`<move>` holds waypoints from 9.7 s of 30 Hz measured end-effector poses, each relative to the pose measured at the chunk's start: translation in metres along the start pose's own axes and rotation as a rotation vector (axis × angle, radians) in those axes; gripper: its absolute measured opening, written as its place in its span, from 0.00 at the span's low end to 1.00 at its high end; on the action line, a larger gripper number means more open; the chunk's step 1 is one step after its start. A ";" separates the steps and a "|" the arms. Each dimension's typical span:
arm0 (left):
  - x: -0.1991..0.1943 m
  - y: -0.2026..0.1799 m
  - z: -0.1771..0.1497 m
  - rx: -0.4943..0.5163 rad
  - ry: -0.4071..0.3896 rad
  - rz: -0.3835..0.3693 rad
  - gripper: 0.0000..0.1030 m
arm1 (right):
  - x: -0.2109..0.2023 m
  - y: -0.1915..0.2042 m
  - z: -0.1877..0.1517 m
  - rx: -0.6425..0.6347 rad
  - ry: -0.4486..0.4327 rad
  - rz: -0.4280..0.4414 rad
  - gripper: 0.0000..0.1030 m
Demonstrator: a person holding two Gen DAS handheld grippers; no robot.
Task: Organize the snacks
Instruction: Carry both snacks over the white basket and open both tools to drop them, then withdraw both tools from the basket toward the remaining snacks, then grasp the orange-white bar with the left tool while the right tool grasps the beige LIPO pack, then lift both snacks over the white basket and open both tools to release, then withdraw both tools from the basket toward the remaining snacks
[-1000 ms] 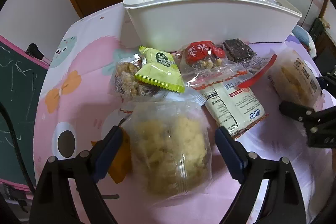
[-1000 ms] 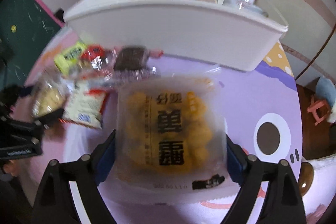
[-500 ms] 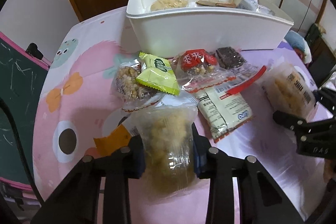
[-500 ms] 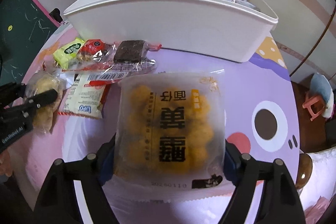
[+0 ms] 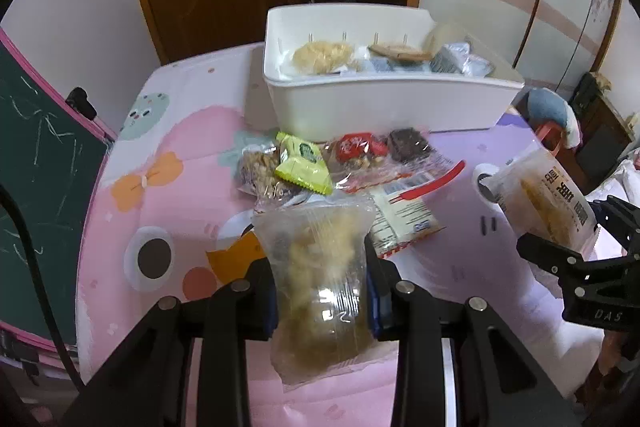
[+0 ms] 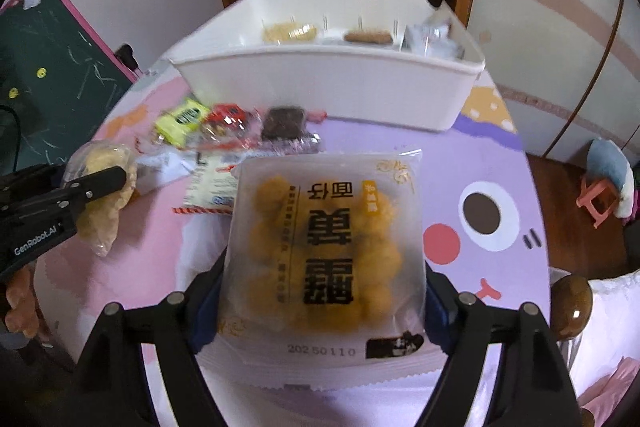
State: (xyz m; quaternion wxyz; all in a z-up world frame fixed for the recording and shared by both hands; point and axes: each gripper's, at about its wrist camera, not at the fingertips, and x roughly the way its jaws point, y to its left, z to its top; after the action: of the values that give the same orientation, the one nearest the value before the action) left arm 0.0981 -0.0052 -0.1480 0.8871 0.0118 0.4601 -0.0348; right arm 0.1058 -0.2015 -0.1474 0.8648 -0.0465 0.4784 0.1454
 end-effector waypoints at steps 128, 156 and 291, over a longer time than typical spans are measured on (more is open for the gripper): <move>0.092 0.061 0.007 0.162 0.219 -0.071 0.87 | 0.087 0.078 0.042 0.008 0.159 0.017 0.82; 0.062 0.032 -0.011 0.141 0.209 -0.110 0.29 | 0.066 0.060 0.008 -0.062 0.195 0.042 0.44; -0.038 0.072 -0.009 -0.160 -0.075 0.061 0.81 | -0.044 0.029 0.012 0.172 -0.142 0.015 0.64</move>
State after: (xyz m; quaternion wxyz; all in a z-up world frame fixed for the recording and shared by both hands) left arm 0.0747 0.0693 -0.1231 0.9025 -0.0462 0.4273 0.0288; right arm 0.0853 -0.1799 -0.1021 0.8962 0.0418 0.4269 0.1132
